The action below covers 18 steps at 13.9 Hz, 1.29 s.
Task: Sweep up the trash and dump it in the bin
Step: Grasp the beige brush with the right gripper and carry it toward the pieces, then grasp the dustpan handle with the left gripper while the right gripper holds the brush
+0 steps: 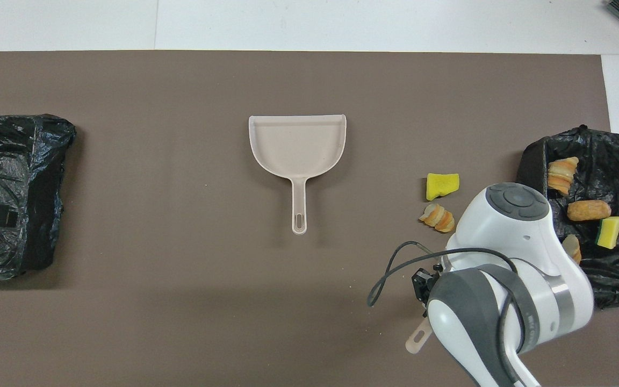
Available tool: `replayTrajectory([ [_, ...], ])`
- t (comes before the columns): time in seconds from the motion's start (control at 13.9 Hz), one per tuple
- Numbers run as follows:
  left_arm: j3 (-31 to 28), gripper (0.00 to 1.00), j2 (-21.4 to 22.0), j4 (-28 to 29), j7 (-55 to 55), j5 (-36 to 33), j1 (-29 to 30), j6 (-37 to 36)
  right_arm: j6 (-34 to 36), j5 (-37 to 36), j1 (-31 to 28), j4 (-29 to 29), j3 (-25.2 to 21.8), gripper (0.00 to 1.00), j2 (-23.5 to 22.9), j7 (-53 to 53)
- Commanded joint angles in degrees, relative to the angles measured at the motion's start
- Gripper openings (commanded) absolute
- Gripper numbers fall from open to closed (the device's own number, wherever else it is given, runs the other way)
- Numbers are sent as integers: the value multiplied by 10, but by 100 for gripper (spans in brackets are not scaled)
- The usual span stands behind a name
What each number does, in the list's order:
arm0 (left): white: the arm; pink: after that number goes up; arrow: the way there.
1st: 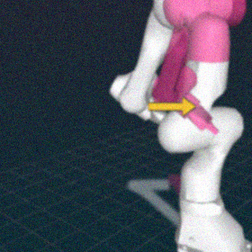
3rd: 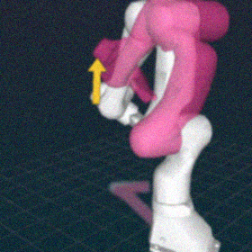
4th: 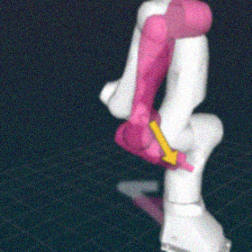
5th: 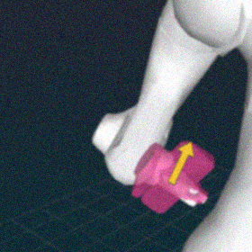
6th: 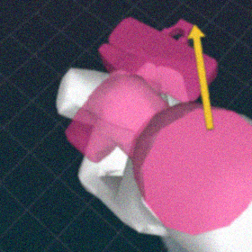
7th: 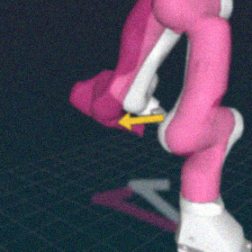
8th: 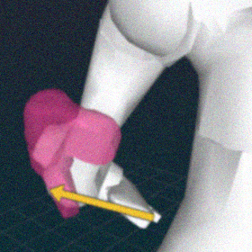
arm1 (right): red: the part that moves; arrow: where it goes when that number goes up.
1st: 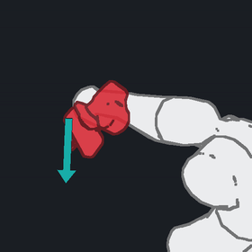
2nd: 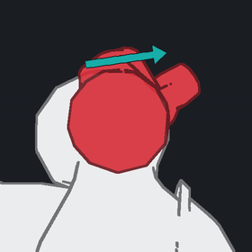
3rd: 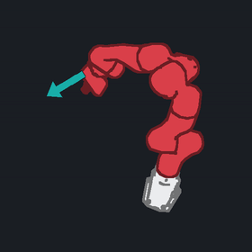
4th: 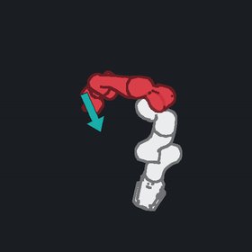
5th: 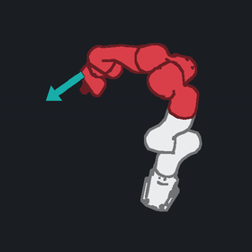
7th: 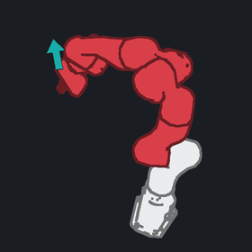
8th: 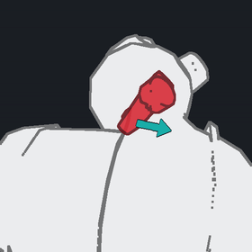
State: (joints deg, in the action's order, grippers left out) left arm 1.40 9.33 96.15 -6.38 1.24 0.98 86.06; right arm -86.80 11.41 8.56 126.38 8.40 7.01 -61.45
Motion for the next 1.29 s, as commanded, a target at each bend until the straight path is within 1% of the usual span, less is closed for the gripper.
replayTrajectory([
  [0.0,4,100,2,-5,1,-11,4,-5,23,22,-13,52,6,0,54,-37],
  [0.14,4,100,2,-5,1,-11,4,-5,-5,32,-11,111,6,0,95,-40],
  [0.43,4,100,2,-6,6,-8,3,-3,-21,32,-12,182,6,0,153,-39],
  [0.57,10,100,4,-3,2,-8,-5,-12,-51,32,-14,227,6,0,187,-22],
  [0.72,16,100,3,-3,5,-4,-11,0,-90,32,-14,252,6,0,188,4],
  [0.86,30,100,1,1,6,-3,-39,23,-142,32,-32,262,6,0,175,57],
  [1.0,30,100,-7,25,13,11,-94,75,-182,32,-43,257,6,0,151,104],
  [1.15,30,100,-58,31,77,11,-157,141,-225,31,-36,234,7,0,122,124],
  [1.22,30,100,-82,28,110,11,-183,176,-229,31,-31,212,7,0,104,124],
])
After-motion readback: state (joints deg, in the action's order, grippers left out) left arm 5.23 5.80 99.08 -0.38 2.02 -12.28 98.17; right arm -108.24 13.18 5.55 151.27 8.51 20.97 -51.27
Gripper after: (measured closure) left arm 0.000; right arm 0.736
